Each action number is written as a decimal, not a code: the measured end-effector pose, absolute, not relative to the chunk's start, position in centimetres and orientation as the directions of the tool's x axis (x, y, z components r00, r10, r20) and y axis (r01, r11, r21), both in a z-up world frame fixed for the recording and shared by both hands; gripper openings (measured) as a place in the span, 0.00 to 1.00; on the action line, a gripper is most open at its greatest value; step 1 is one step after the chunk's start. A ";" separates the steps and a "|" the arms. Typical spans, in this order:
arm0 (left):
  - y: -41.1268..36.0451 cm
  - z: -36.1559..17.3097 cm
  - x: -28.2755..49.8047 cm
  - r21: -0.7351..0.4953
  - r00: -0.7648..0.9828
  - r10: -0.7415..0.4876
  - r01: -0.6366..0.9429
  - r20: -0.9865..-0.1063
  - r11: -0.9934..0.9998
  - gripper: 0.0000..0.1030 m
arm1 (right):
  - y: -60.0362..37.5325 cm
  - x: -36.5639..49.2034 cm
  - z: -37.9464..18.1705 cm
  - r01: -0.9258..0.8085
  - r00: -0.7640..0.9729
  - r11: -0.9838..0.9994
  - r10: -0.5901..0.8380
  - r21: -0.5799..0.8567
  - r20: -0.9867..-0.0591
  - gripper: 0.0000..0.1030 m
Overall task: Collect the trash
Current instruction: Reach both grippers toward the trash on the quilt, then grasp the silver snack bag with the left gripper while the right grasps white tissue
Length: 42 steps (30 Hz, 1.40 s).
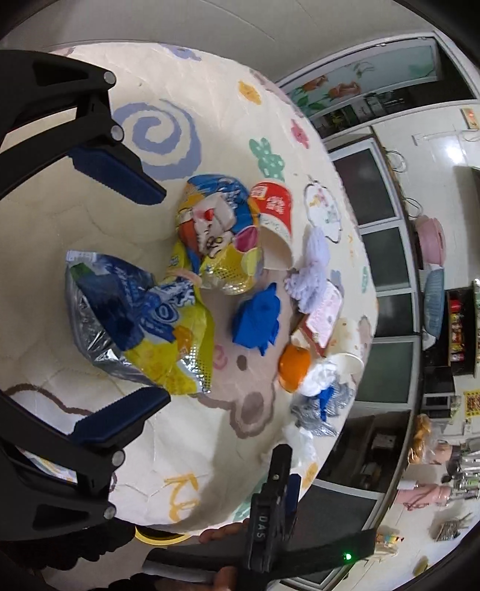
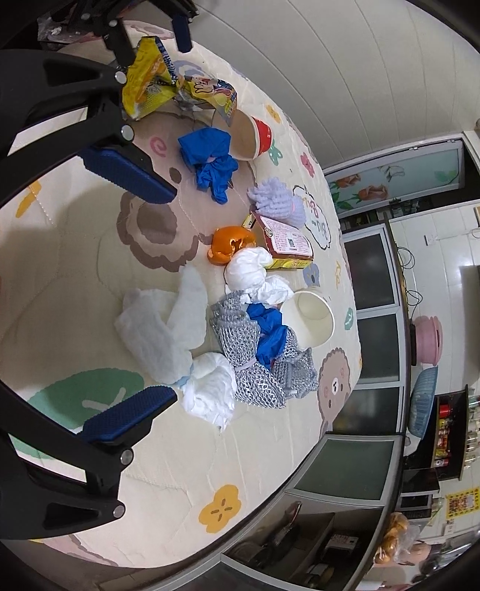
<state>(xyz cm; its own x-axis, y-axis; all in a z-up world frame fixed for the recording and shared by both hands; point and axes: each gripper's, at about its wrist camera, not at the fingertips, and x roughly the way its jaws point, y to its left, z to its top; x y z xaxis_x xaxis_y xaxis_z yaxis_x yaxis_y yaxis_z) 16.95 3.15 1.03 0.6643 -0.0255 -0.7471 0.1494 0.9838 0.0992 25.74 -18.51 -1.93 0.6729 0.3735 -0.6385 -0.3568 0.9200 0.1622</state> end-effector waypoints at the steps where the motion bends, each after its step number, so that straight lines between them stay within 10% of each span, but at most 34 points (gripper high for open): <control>1: 3.3 1.0 16.9 0.091 0.660 -0.028 0.146 -0.751 0.985 0.92 | -18.5 25.8 -2.0 -0.356 0.669 0.919 0.376 0.168 -0.641 0.92; 10: 3.2 -0.4 18.6 0.038 0.620 -0.061 0.145 -0.782 0.989 0.92 | -18.1 26.6 -2.9 -0.360 0.646 0.915 0.384 0.180 -0.660 0.91; 13: 3.1 -0.2 18.9 0.033 0.632 -0.073 0.155 -0.771 0.987 0.89 | -18.0 26.8 -2.9 -0.356 0.648 0.921 0.365 0.158 -0.668 0.74; 18: 2.9 -0.2 19.3 0.021 0.627 -0.085 0.159 -0.775 0.987 0.46 | -18.3 27.1 -2.7 -0.338 0.652 0.931 0.337 0.137 -0.679 0.45; 25: 2.1 0.0 19.2 0.024 0.633 -0.109 0.198 -0.766 0.980 0.21 | -20.0 27.3 -2.9 -0.251 0.659 0.956 0.284 0.152 -0.696 0.10; 42: 2.4 2.8 16.5 -0.017 0.680 -0.189 0.252 -0.708 0.968 0.20 | -21.5 23.9 0.2 -0.228 0.700 0.950 0.313 0.215 -0.642 0.03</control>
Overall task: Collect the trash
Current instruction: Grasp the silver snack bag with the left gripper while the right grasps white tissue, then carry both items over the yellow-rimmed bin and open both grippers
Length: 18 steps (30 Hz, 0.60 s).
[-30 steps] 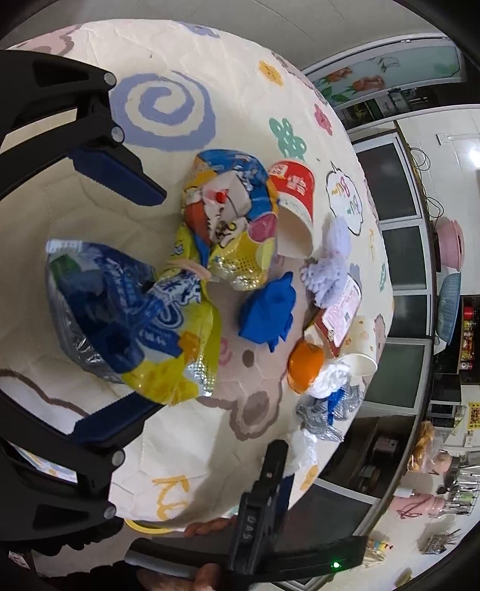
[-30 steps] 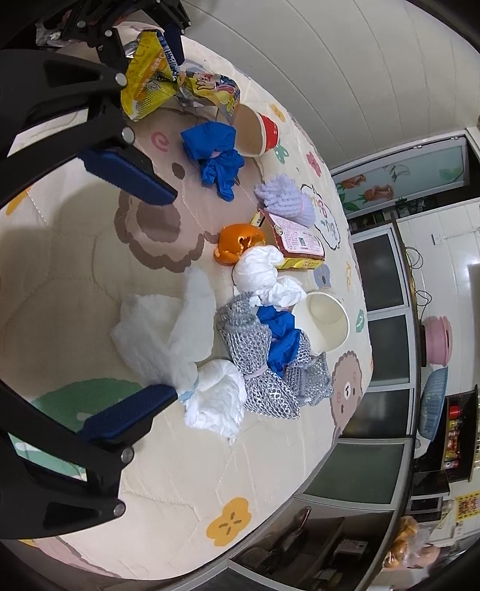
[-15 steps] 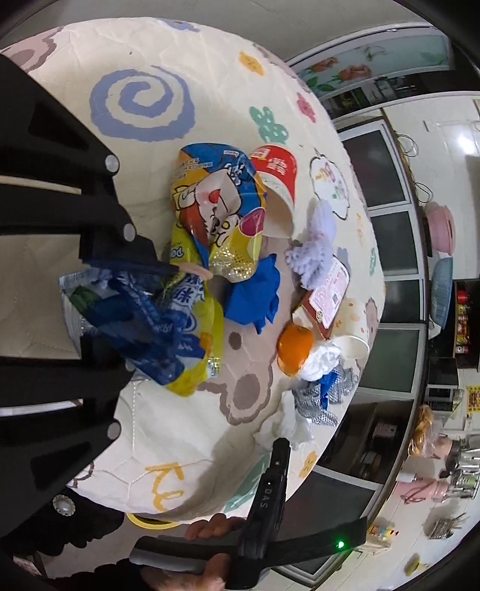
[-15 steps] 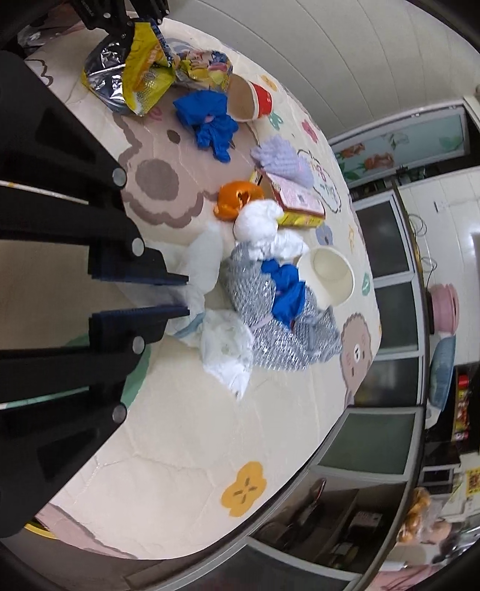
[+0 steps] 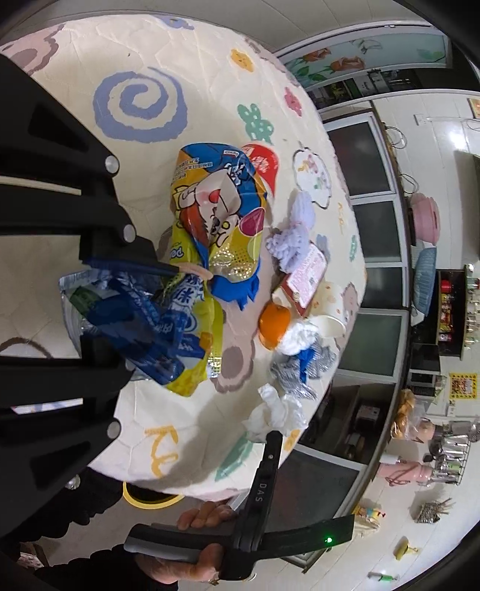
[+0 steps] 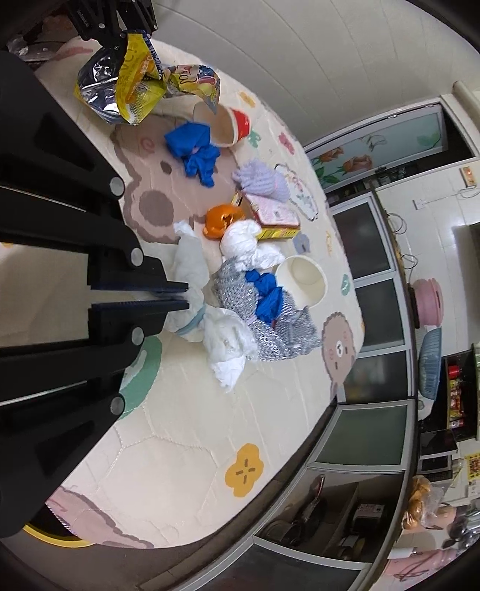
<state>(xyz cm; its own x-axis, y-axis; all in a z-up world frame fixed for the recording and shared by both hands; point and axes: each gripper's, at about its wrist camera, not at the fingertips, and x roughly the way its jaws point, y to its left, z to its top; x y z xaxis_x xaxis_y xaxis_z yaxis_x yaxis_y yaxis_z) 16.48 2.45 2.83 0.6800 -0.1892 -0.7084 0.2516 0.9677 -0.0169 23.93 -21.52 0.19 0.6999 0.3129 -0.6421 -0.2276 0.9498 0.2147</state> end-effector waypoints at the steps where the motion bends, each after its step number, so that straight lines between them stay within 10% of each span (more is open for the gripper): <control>1: 2.5 3.1 16.3 -0.016 0.684 -0.191 0.253 -0.704 0.967 0.20 | -21.6 23.6 0.5 -0.228 0.705 0.950 0.313 0.215 -0.637 0.03; 18: -6.1 5.7 15.0 -0.037 0.643 -0.423 0.522 -0.638 0.852 0.20 | -32.6 12.9 4.7 0.000 0.814 0.983 0.107 0.185 -0.571 0.03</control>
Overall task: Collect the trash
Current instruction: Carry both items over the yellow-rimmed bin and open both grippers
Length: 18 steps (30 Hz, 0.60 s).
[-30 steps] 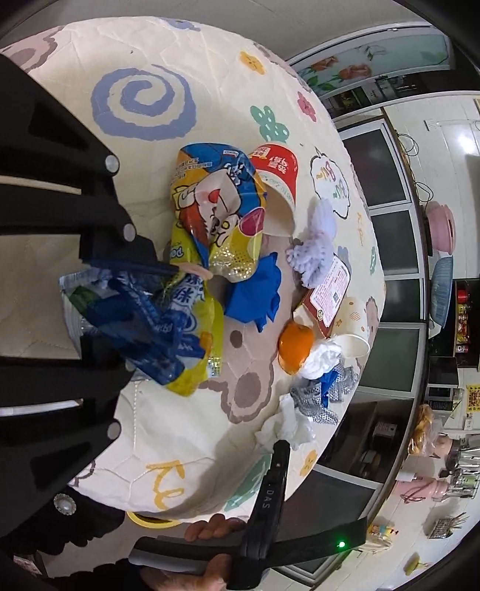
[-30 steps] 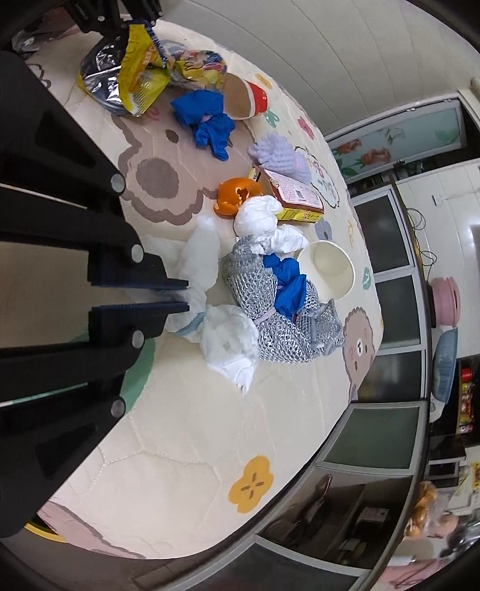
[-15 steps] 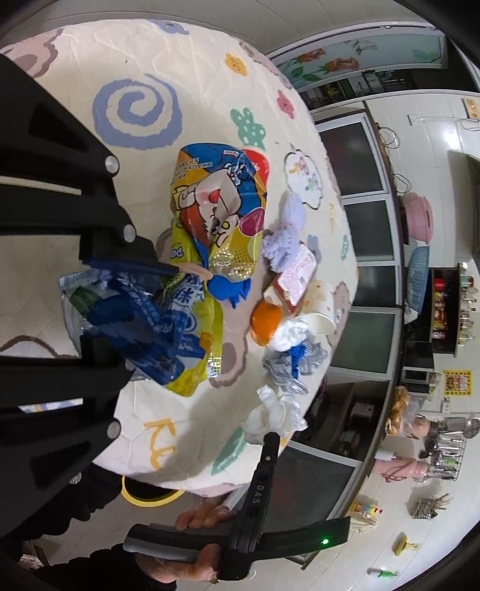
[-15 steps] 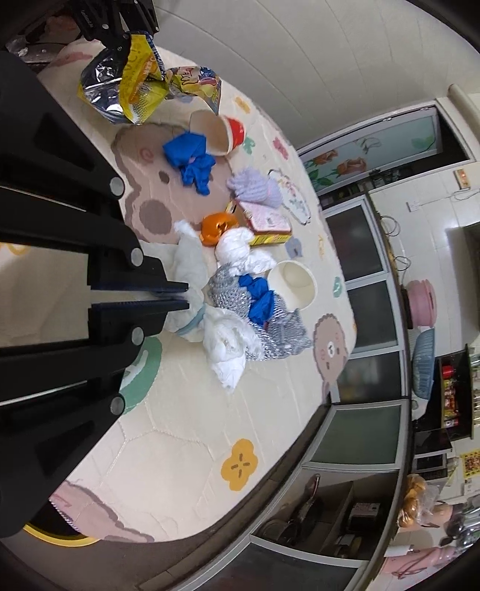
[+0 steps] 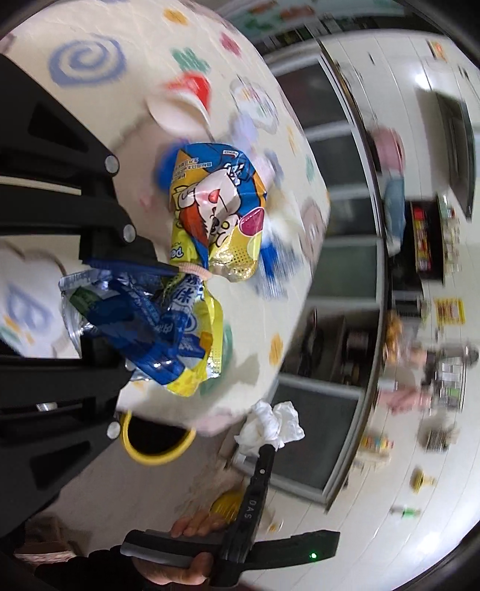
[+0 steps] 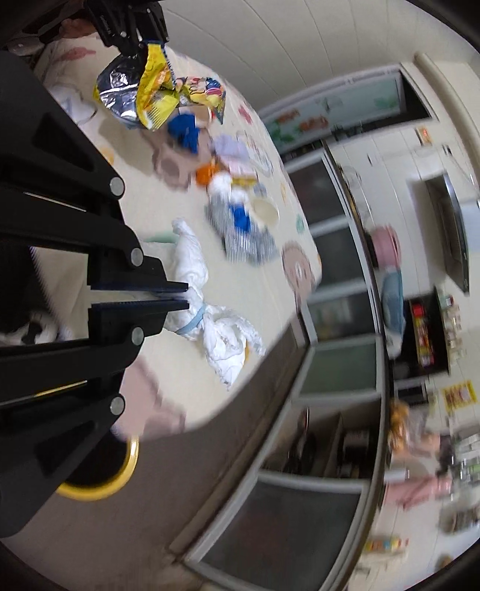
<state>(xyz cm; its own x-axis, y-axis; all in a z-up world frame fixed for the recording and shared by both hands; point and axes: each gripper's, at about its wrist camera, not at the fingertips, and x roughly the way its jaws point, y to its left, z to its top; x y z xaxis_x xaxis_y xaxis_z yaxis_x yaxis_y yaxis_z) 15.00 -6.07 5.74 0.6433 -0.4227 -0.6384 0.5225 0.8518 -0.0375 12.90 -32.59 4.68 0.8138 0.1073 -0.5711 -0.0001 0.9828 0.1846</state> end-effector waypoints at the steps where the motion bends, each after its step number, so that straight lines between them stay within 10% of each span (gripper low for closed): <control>1: -7.3 5.8 14.9 -0.038 0.633 -0.445 0.549 -0.633 0.835 0.20 | -33.7 12.2 4.7 0.026 0.816 0.983 0.083 0.181 -0.572 0.03; 18: -30.1 4.3 17.2 -0.093 0.342 -0.694 0.857 -0.634 0.507 0.21 | -49.7 5.8 -3.3 0.377 0.744 0.900 -0.152 0.221 -0.651 0.03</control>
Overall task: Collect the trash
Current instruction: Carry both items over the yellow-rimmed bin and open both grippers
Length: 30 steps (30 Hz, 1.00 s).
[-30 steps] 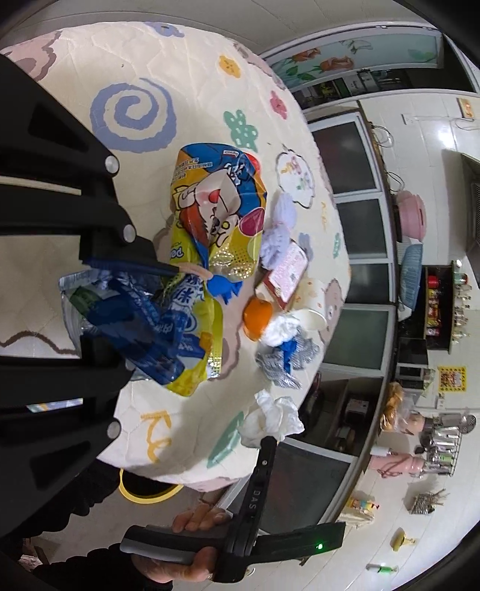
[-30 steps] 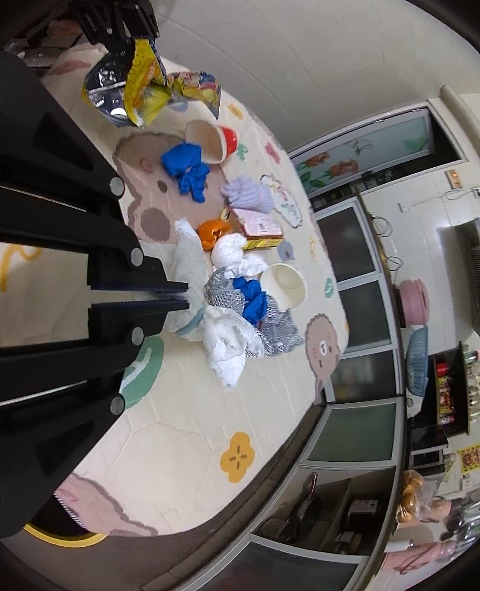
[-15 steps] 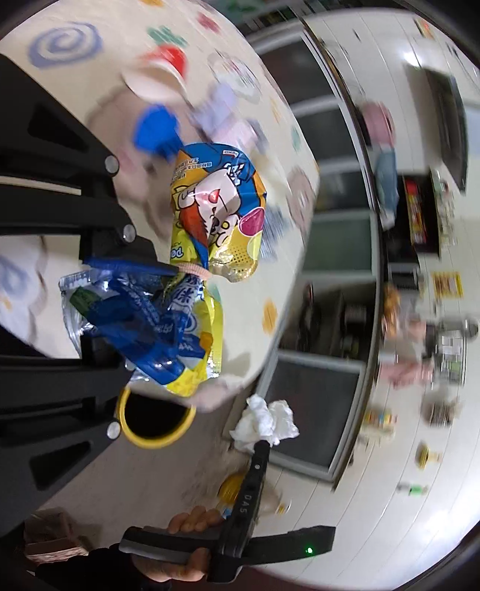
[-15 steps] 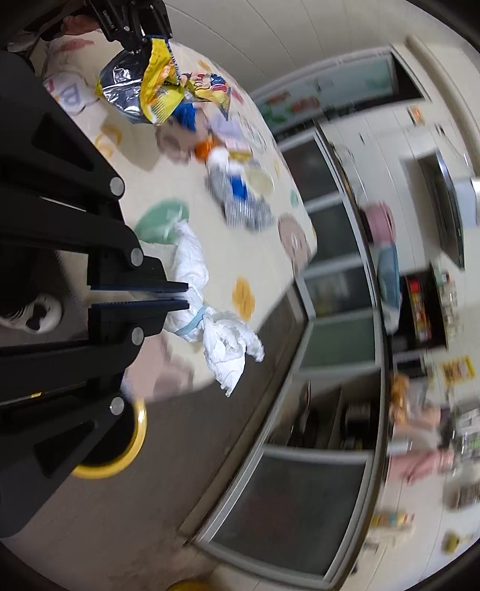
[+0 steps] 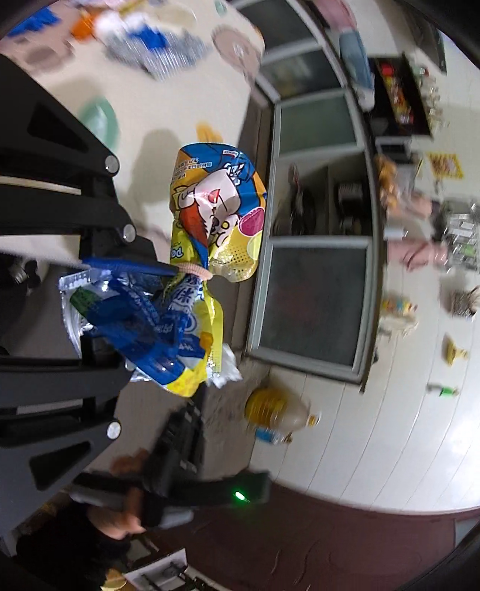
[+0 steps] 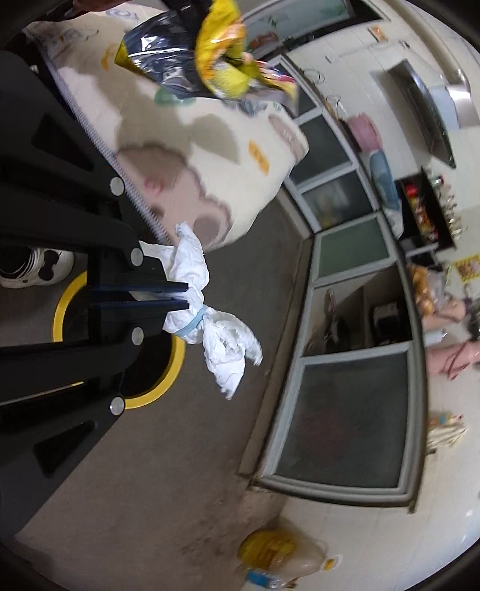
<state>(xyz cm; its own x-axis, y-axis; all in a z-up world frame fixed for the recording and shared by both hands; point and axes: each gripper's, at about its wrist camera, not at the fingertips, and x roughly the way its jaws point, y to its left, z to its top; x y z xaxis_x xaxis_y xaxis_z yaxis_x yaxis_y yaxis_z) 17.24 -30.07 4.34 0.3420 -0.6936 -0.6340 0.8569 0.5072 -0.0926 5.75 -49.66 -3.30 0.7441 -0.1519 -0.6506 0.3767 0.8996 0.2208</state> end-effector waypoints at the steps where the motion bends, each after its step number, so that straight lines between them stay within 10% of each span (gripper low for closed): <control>1: -31.4 3.8 17.6 -0.102 0.321 -0.697 0.864 -0.641 0.492 0.21 | -50.0 5.8 -4.1 0.382 0.737 0.896 -0.147 0.227 -0.660 0.03; 16: -42.1 -2.7 22.7 -0.232 0.163 -0.659 0.852 -0.734 0.469 0.23 | -54.0 9.5 -12.6 0.466 0.639 0.844 -0.112 0.266 -0.761 0.05; 20: -42.4 -2.4 23.2 -0.248 0.185 -0.674 0.835 -0.715 0.492 0.58 | -55.0 9.6 -13.9 0.509 0.597 0.826 -0.136 0.243 -0.790 0.10; 23: -42.6 -2.1 23.0 -0.245 0.192 -0.683 0.838 -0.704 0.488 0.64 | -55.6 9.3 -14.7 0.532 0.587 0.804 -0.127 0.264 -0.799 0.38; 30: -39.0 0.5 22.0 -0.243 0.293 -0.722 0.807 -0.627 0.538 0.92 | -55.2 6.9 -14.0 0.545 0.600 0.793 -0.144 0.271 -0.787 0.46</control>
